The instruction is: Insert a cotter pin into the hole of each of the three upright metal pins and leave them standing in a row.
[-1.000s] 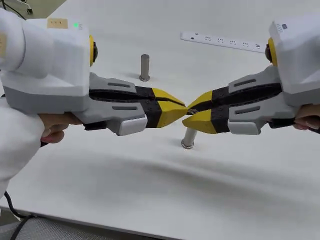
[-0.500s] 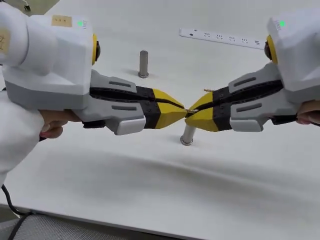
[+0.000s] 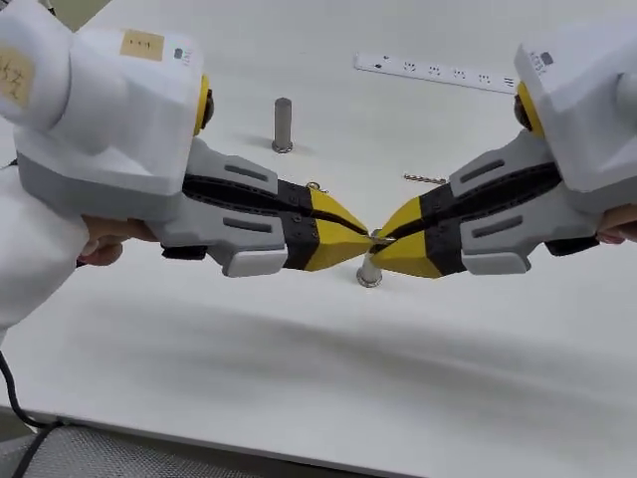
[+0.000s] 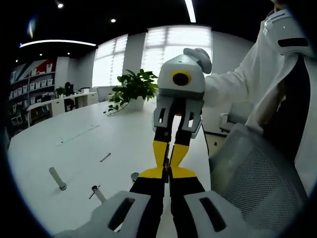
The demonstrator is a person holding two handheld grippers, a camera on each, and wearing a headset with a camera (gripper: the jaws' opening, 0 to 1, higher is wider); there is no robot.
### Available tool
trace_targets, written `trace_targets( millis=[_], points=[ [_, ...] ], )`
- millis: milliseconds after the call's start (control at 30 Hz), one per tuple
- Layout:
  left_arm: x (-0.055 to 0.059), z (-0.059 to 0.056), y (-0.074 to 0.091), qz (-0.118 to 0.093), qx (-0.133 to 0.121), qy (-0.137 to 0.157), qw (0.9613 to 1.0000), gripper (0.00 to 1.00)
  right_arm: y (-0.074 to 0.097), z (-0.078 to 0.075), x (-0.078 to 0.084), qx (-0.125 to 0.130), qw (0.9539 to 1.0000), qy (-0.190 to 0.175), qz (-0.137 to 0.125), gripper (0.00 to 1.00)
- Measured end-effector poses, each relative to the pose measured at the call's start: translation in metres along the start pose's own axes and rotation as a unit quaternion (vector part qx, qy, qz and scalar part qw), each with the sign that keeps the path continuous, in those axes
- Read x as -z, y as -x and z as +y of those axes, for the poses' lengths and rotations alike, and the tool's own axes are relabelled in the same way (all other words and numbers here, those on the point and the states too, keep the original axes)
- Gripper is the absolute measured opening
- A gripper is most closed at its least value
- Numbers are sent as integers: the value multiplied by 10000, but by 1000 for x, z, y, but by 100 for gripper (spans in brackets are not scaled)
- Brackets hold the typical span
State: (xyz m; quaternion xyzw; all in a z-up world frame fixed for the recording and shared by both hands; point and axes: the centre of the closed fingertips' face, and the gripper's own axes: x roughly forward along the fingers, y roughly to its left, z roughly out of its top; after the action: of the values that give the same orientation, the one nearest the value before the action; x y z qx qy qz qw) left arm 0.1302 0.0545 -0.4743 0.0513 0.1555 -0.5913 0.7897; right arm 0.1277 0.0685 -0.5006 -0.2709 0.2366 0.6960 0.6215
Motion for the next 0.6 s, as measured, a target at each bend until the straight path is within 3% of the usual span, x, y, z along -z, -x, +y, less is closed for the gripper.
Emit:
trace_targets(
  millis=[267, 400, 600],
  points=[
    [-1, -4, -7, 9, 97, -11, 10000, 0, 3, 5, 3, -23, 10000, 1, 46, 0],
    [0, -3, -10, 5, 116, 331, 9994, 0, 4, 6, 6, 12, 10000, -55, 79, 0],
    [4, 1, -12, 35, 60, 186, 9998, 2, 6, 6, 12, 21, 9999, -78, 147, 0]
  ],
)
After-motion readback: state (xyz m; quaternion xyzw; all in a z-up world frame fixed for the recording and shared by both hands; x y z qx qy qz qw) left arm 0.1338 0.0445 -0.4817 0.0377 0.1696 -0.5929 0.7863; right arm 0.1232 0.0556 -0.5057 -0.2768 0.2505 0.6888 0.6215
